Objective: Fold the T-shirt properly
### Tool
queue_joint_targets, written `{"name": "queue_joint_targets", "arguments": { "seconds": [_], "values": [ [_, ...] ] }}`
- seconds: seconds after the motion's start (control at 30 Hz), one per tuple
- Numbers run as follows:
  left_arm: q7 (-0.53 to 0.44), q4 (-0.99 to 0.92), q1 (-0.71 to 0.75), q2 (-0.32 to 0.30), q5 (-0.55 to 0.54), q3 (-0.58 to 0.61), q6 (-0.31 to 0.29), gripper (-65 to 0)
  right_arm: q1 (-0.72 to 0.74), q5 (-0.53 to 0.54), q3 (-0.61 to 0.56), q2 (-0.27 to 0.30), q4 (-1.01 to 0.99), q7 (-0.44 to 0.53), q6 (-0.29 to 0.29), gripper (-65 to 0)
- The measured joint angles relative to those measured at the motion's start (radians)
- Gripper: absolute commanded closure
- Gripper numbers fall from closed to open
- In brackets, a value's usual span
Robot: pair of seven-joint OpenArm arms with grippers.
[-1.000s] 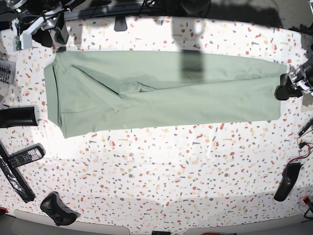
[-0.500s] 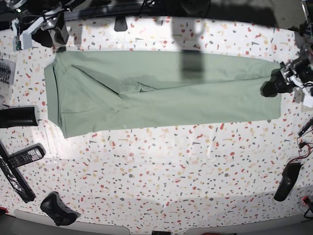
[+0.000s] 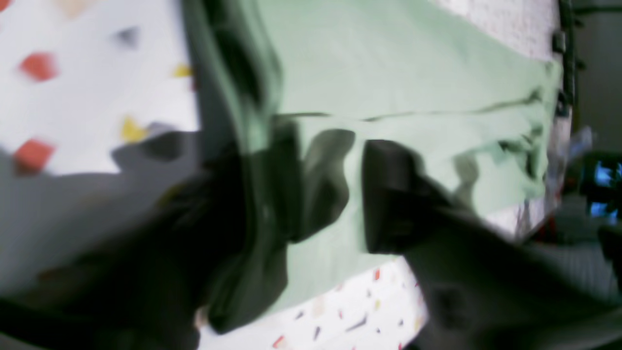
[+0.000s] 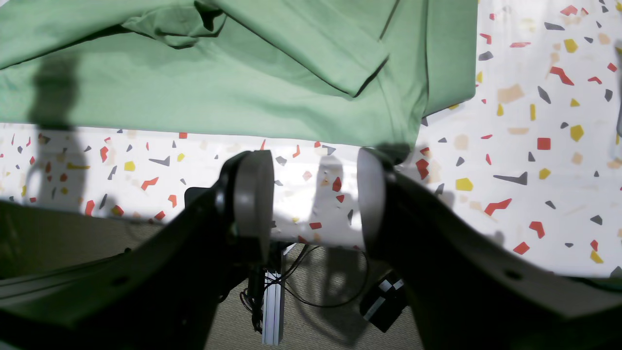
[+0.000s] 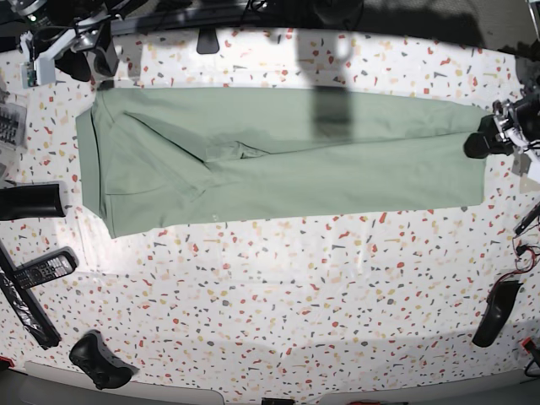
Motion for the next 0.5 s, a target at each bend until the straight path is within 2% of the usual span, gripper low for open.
{"name": "queue_joint_targets", "arguments": {
  "seconds": [0.07,0.2,0.3,0.43,0.5],
  "values": [
    [0.003,0.0,0.003,0.003,0.002,0.0,-0.001,-5.1,0.0,0.0,0.0,0.0,0.0,0.0,0.0,-26.0],
    [0.004,-0.002,0.003,0.004,-0.014,0.0,-0.001,-6.1,0.0,0.0,0.0,0.0,0.0,0.0,0.0,-26.0],
    [0.004,-0.004,0.003,0.004,-0.042,0.0,0.0,-12.8,0.0,0.0,0.0,0.0,0.0,0.0,0.0,-26.0],
    [0.003,-0.003,0.003,0.005,-0.068,0.0,0.0,-27.4,0.0,0.0,0.0,0.0,0.0,0.0,0.0,-26.0],
    [0.003,-0.003,0.003,0.004,-0.074,0.0,-0.002,-29.9,0.0,0.0,0.0,0.0,0.0,0.0,0.0,-26.0]
  ]
}}
